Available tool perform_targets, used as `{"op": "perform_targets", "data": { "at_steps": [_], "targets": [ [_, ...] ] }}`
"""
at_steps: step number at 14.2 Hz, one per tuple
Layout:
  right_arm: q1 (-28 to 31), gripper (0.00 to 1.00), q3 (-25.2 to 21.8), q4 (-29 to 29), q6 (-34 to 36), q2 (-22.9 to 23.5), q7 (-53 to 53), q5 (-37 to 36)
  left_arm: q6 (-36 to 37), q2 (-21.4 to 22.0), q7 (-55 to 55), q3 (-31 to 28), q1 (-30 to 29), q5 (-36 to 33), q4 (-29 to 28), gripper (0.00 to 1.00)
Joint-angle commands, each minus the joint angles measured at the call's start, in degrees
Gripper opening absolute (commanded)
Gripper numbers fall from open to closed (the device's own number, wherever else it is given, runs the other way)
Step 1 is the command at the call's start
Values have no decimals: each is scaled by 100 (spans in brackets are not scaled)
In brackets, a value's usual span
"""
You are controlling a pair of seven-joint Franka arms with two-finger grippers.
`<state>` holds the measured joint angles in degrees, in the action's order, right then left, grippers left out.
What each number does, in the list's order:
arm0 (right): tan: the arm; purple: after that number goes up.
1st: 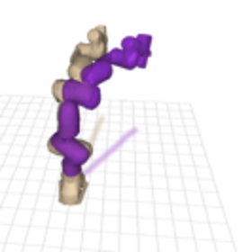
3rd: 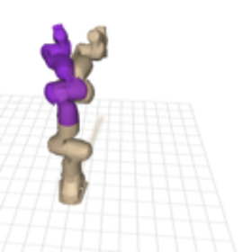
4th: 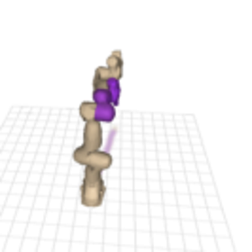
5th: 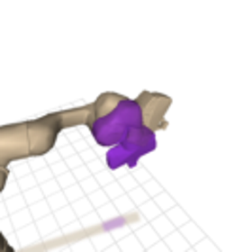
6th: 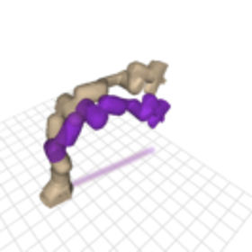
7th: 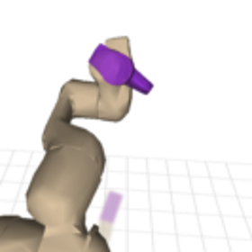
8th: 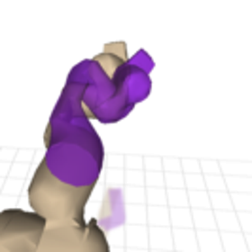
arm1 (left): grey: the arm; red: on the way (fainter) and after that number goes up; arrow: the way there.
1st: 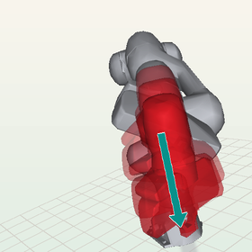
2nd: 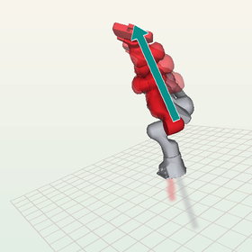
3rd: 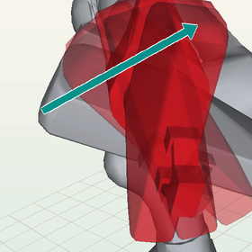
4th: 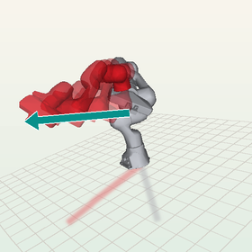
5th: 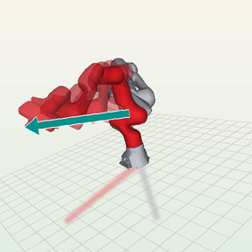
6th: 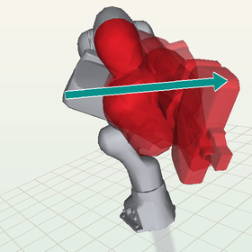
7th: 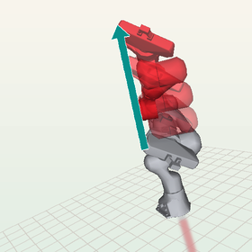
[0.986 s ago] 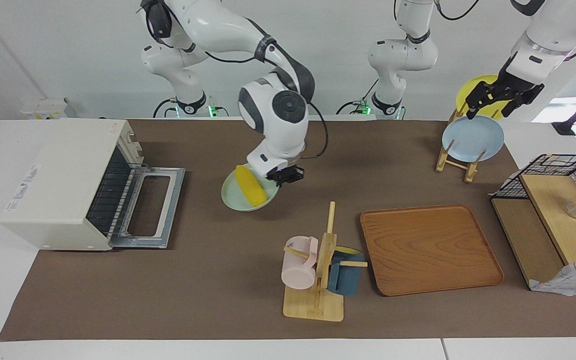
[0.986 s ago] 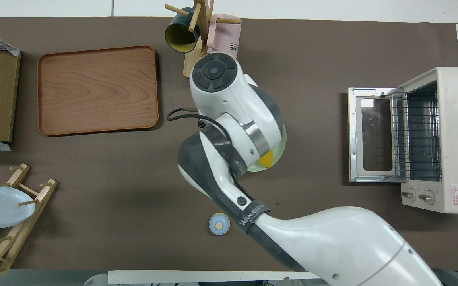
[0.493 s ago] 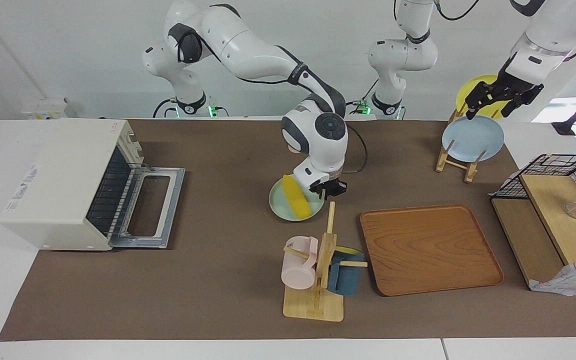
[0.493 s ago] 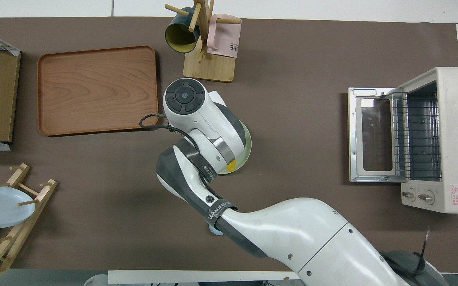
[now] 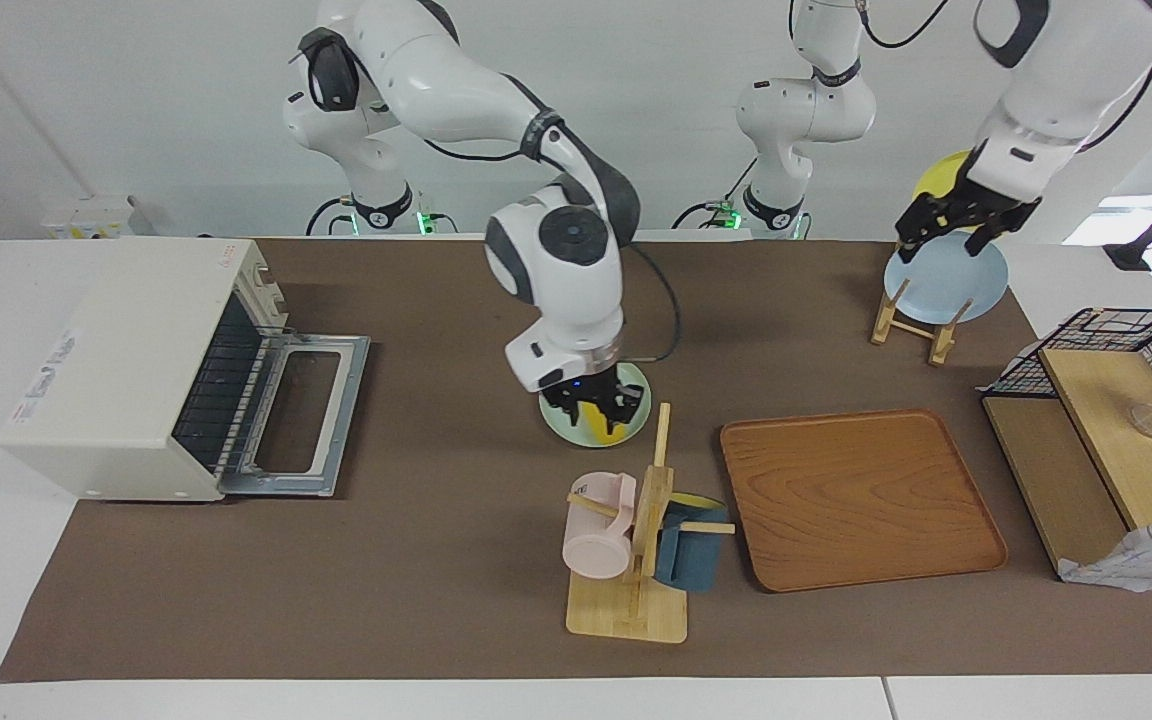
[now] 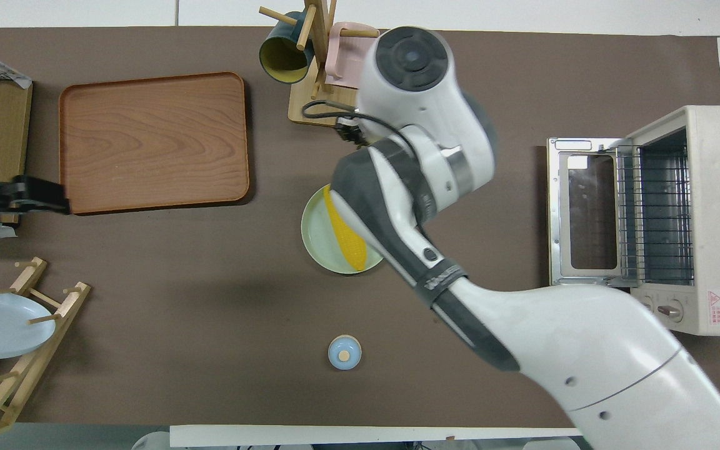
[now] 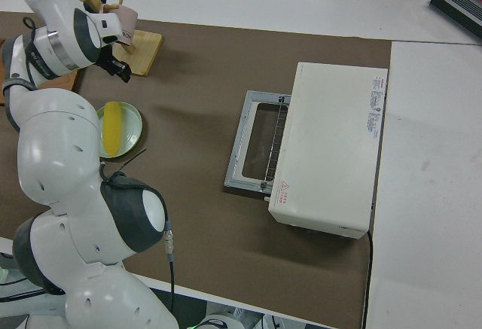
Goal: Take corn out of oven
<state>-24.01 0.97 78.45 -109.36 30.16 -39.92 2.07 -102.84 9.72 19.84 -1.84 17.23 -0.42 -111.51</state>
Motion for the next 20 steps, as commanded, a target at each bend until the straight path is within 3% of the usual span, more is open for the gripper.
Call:
{"op": "perform_targets", "data": {
  "at_steps": [1, 3, 5, 10, 11, 12, 14, 16, 18, 20],
  "targets": [
    [553, 12, 70, 1372, -208, -615, 685, -171, -1567, -424, 1711, 43, 1218, -20, -758, 100],
    [1089, 3, 78, 2039, -305, -844, 1597, -426, -2446, -1214, 2415, 43, 1825, -11, -478, 100],
    [1511, 1, 78, 2900, -970, -1081, 2057, -637, -3413, -1909, 3267, 43, 2326, 15, -319, 100],
    [1742, 0, 79, 3255, -912, -1187, 2382, -1297, -3751, -3158, 4035, 26, 2873, -28, 313, 100],
    [1759, 0, 78, 3334, -921, -1196, 2427, -1393, -3673, -3230, 4062, 17, 2909, -28, 393, 56],
    [1751, 0, 78, 3387, -929, -1214, 2419, -1455, -3603, -3240, 4141, 26, 2909, -28, 385, 1],
    [1759, 0, 78, 3458, -973, -1240, 2445, -1595, -3532, -3231, 4221, 17, 2900, -28, 428, 0],
    [1759, 0, 78, 3423, -877, -1249, 2550, -2016, -2982, -3231, 4186, -27, 2804, -28, 787, 0],
    [1759, 0, 87, 3117, -431, -1214, 2734, -2255, -2375, -2795, 3959, -44, 2454, -55, 781, 0],
    [1812, 0, 87, 2625, 167, -1196, 3146, -2246, -1943, -2502, 3004, -36, 1788, -55, 614, 0]
  ]
}}
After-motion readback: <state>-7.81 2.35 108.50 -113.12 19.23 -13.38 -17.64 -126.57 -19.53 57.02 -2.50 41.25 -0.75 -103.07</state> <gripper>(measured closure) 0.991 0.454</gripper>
